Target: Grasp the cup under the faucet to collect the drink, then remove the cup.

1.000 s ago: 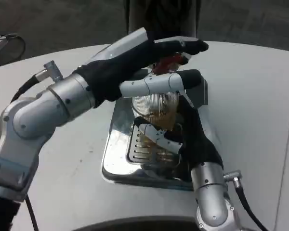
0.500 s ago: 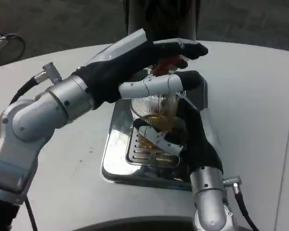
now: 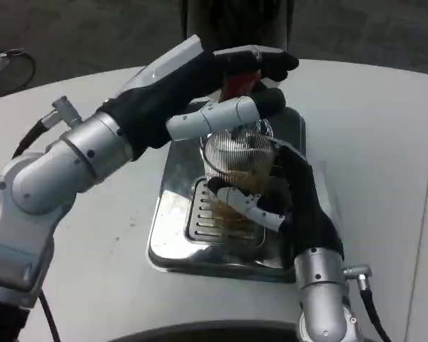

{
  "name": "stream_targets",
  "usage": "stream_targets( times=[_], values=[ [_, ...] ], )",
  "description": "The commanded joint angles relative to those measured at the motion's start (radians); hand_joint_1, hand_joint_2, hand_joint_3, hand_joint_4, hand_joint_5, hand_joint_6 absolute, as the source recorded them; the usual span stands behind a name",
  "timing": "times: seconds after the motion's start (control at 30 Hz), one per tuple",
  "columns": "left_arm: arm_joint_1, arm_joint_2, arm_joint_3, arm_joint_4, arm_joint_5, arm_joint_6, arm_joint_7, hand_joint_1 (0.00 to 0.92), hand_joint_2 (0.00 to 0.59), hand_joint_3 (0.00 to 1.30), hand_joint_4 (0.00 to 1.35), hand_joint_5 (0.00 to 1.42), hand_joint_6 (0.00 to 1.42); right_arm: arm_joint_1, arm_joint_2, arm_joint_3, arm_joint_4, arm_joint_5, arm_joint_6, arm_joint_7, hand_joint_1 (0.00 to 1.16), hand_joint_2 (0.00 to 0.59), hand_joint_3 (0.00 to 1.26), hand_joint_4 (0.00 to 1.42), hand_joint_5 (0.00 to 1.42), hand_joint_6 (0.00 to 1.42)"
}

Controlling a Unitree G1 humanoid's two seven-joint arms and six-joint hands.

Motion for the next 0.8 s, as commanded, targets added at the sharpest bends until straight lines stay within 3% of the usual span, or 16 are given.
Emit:
stream_targets(
  times=[0.03, 0.4, 0.8],
  values=[
    [0.016, 0.003, 0.032, 0.017, 0.002, 0.004, 0.033, 0.0, 0.0, 0.27, 0.23, 0.33, 0.21, 0.021, -0.003, -0.009, -0.042, 0.0, -0.016, -0.007, 0.75, 0.261, 0.41, 0.45, 0.41, 0.45],
    [0.002, 0.0, 0.094, 0.003, -0.028, -0.009, 0.049, 0.0, 0.003, 0.28, 0.25, 0.36, 0.23, 0.05, -0.016, -0.015, -0.061, 0.006, -0.027, 0.005, 0.74, 0.266, 0.49, 0.51, 0.48, 0.48],
    [0.033, -0.001, 0.141, -0.052, -0.063, -0.012, 0.049, 0.0, 0.0, 0.29, 0.28, 0.39, 0.27, 0.123, -0.053, -0.03, -0.149, 0.009, -0.022, 0.032, 0.72, 0.266, 0.54, 0.58, 0.55, 0.51]
  ],
)
